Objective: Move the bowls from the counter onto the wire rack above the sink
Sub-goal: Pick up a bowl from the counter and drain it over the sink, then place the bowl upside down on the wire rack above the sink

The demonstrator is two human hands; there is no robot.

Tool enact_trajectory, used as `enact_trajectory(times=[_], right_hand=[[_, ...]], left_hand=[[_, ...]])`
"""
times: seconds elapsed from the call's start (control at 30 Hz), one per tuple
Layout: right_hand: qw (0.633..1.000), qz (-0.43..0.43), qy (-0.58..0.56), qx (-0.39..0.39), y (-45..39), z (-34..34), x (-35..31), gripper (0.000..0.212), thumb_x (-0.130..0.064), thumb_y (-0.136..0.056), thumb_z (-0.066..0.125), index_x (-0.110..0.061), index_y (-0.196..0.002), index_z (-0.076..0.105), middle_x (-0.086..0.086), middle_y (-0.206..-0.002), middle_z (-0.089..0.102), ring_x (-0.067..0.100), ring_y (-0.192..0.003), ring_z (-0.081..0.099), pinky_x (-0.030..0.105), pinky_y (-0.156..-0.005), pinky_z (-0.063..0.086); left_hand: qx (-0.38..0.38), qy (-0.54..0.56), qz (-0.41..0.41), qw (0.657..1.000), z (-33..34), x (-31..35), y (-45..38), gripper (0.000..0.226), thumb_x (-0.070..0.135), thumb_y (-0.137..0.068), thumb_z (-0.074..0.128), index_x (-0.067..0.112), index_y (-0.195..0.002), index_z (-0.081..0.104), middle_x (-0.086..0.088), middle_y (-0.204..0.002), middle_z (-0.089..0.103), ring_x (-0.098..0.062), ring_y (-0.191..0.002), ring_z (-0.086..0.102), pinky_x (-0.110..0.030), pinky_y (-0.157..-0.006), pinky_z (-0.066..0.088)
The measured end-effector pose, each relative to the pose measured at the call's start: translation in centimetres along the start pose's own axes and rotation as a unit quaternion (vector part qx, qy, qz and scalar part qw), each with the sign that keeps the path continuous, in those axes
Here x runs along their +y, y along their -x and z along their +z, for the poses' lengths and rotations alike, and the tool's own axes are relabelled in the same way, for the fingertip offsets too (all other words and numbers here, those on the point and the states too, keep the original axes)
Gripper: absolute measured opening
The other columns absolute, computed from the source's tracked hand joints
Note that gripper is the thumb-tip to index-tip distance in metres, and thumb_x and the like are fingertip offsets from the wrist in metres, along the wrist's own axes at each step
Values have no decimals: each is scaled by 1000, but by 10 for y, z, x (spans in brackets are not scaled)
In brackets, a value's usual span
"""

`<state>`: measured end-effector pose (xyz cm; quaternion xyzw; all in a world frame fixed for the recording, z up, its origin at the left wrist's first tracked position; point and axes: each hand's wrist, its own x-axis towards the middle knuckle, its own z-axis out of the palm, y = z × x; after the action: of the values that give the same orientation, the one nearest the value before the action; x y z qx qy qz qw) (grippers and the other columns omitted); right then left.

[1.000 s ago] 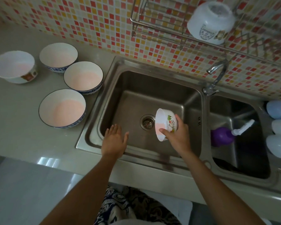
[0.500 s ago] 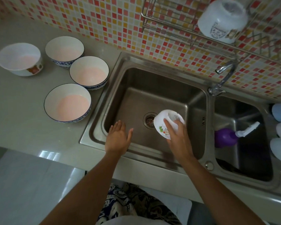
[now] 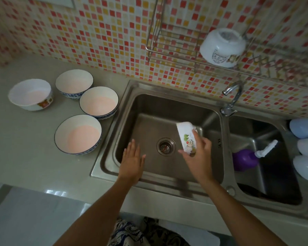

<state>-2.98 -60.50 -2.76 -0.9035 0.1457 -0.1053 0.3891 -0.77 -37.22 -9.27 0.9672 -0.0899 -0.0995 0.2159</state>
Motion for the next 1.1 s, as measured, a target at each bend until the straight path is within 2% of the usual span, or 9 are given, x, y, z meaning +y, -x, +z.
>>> enact_trajectory(times=[0.1,0.17,0.37,0.5,0.7,0.8,0.9,1.0,1.1], right_hand=[[978,102,-175,39,-15,-12,-26,78,-45,-74,78,-40,-141,41,-6,-134,43,19,-121,51,40,-89,57],[947,158,-279,36,-24,-22,-43,66,-44,-82,72,-36,-141,42,-3,-143,43,24,-124,50,39,-76,61],[833,239,-498,-14,-45,-61,-103,53,-48,-81,65,-31,-129,51,7,-133,52,30,-115,57,48,-78,59],[764,233,-601,-29,-61,-89,-138,47,-43,-89,59,-22,-130,50,12,-123,59,30,-108,60,47,-74,55],[726,191,-660,-21,-95,-115,-180,55,-44,-85,65,-21,-132,50,13,-124,58,32,-111,60,45,-70,59],[746,164,-646,1,-119,-122,-197,43,-33,-85,70,-23,-123,53,12,-124,56,32,-112,59,55,-83,56],[812,109,-573,25,-145,-117,-208,49,-27,-84,74,-29,-128,52,6,-138,48,31,-123,51,54,-91,54],[905,38,-416,79,-171,-103,-219,70,-26,-82,76,-32,-142,40,-1,-142,43,21,-121,48,33,-77,59],[964,-61,-228,122,-197,-88,-223,82,-28,-75,82,-30,-144,37,-6,-137,43,11,-117,44,10,-63,48]], left_hand=[[66,15,50,996,-27,12,-21,69,51,-94,5,11,-149,15,-8,-157,-4,-19,-144,-10,-40,-120,7],[120,17,93,988,-57,24,-42,62,44,-98,15,9,-149,18,-9,-157,1,-22,-145,-5,-43,-119,12],[259,-12,184,948,-177,75,-100,61,35,-101,32,14,-151,4,-5,-159,0,-16,-146,-10,-32,-115,-8],[256,-59,235,936,-231,94,-136,58,37,-103,23,17,-151,-2,-1,-159,-8,-13,-146,-13,-31,-118,-8],[190,-140,244,941,-242,89,-165,58,48,-100,4,23,-150,-9,7,-158,-16,-11,-144,-19,-42,-120,3],[182,-117,239,946,-240,88,-168,60,52,-97,-4,25,-149,-12,10,-157,-17,-9,-143,-20,-41,-121,3],[177,-109,240,948,-239,87,-170,62,55,-94,-9,27,-149,-14,12,-157,-19,-7,-142,-21,-40,-121,1],[175,-109,247,947,-240,86,-169,62,54,-94,-8,26,-149,-15,12,-156,-20,-7,-142,-23,-39,-121,0],[170,-92,255,948,-241,86,-168,62,54,-93,-8,27,-148,-15,13,-155,-22,-5,-141,-25,-37,-120,-4]])
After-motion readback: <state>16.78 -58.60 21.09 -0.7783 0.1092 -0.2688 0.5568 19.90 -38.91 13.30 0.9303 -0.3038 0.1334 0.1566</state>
